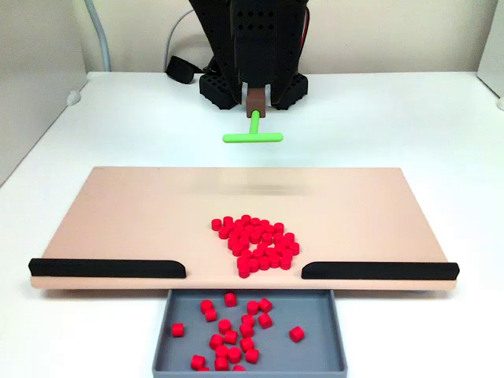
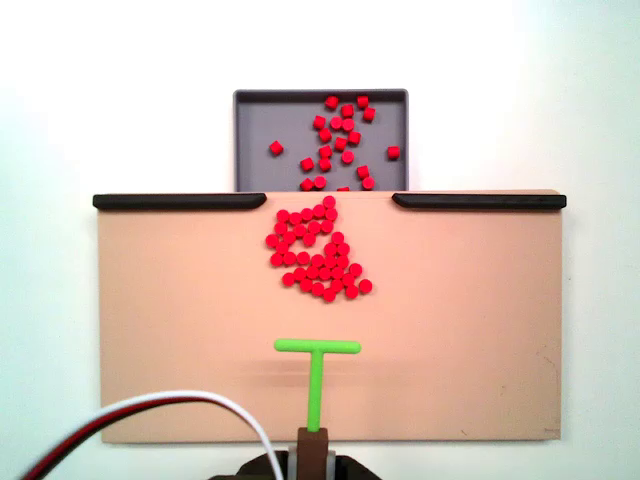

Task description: Push granules from right to the grey container

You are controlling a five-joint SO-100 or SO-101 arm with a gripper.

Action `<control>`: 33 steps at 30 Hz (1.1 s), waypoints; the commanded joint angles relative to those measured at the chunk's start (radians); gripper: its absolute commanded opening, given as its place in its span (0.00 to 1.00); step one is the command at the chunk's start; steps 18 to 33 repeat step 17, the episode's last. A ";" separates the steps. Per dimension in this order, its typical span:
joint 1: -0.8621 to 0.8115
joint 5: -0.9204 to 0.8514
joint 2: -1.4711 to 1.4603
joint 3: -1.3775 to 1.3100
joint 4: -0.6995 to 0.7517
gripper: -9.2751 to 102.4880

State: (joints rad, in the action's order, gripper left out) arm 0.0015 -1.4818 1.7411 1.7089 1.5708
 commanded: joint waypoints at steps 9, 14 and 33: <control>0.005 0.003 0.011 -0.014 -0.005 0.09; -0.003 -0.006 0.025 -0.008 -0.005 0.09; -0.014 -0.021 0.028 -0.008 -0.005 0.09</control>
